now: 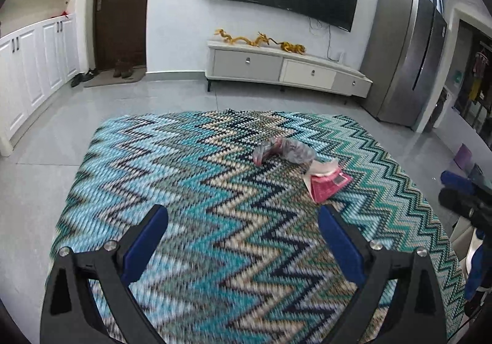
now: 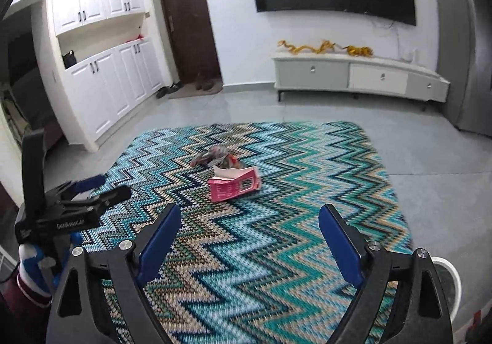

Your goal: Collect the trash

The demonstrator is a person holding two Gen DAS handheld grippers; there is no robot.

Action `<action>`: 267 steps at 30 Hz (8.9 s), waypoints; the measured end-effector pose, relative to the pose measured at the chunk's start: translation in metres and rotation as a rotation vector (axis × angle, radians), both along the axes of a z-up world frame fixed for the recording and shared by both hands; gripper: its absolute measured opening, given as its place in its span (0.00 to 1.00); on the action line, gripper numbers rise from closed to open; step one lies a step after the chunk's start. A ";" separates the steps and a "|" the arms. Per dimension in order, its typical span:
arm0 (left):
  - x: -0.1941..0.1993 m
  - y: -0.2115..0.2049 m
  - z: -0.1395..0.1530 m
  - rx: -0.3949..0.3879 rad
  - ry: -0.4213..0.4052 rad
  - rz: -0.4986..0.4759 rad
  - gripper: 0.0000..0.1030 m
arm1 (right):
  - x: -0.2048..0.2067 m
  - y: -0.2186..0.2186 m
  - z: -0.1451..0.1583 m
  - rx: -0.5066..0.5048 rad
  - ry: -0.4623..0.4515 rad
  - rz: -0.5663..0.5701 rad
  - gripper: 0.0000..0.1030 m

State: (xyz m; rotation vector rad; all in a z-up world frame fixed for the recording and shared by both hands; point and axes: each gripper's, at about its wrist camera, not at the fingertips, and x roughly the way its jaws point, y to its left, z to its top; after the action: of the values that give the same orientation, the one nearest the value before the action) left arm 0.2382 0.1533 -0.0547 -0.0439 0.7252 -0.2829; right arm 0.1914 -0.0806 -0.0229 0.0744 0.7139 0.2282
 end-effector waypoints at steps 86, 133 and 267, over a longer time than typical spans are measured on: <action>-0.173 -0.111 0.064 0.167 -0.216 -0.019 0.08 | -0.166 -0.082 0.041 0.140 -0.096 -0.165 0.69; -0.085 -0.457 -0.022 0.228 0.136 -0.566 0.10 | -0.143 -0.345 -0.072 0.121 0.104 -0.647 0.70; -0.217 -0.154 0.084 0.143 -0.287 0.088 1.00 | -0.288 -0.156 0.090 -0.273 -0.369 -0.815 1.00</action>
State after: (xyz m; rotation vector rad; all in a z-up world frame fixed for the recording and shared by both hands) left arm 0.0215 -0.0011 0.0294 0.0986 0.4548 -0.1483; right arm -0.0970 -0.2367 0.0675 0.0552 0.2986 -0.6234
